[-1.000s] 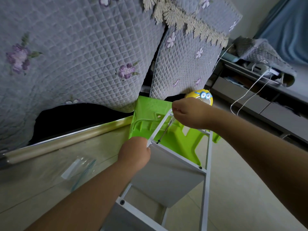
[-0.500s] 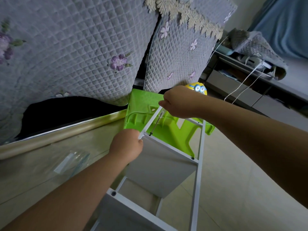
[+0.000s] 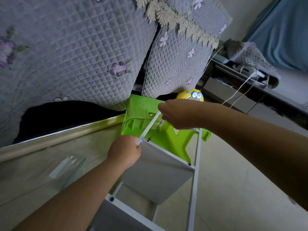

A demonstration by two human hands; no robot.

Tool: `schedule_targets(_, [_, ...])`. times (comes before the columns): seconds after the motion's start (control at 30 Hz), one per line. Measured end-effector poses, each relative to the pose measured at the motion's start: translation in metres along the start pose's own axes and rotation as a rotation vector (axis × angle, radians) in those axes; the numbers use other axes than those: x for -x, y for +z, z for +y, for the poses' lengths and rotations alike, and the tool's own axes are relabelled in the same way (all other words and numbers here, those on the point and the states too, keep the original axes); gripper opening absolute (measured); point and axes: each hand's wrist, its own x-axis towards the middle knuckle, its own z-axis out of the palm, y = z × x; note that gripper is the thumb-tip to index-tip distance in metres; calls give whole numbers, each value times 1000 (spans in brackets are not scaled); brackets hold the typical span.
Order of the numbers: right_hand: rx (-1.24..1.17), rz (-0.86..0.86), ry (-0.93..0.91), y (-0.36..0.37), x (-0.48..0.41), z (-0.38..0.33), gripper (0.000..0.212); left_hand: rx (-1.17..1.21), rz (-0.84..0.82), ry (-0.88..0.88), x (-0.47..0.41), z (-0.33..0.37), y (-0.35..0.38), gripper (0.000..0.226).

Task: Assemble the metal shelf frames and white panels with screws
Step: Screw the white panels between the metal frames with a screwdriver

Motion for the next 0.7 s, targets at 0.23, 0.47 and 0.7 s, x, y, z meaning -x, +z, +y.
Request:
schedule_targets(0.23, [101, 109, -83, -1, 8, -8, 26, 112, 23, 0, -3, -10, 6, 23])
schedule_targets(0.47, [196, -58, -2, 4, -4, -8, 34, 140, 2, 40, -5, -13, 8, 18])
schedule_targets(0.7, [212, 61, -106, 4, 13, -8, 30, 145, -9, 0, -3, -10, 7, 32])
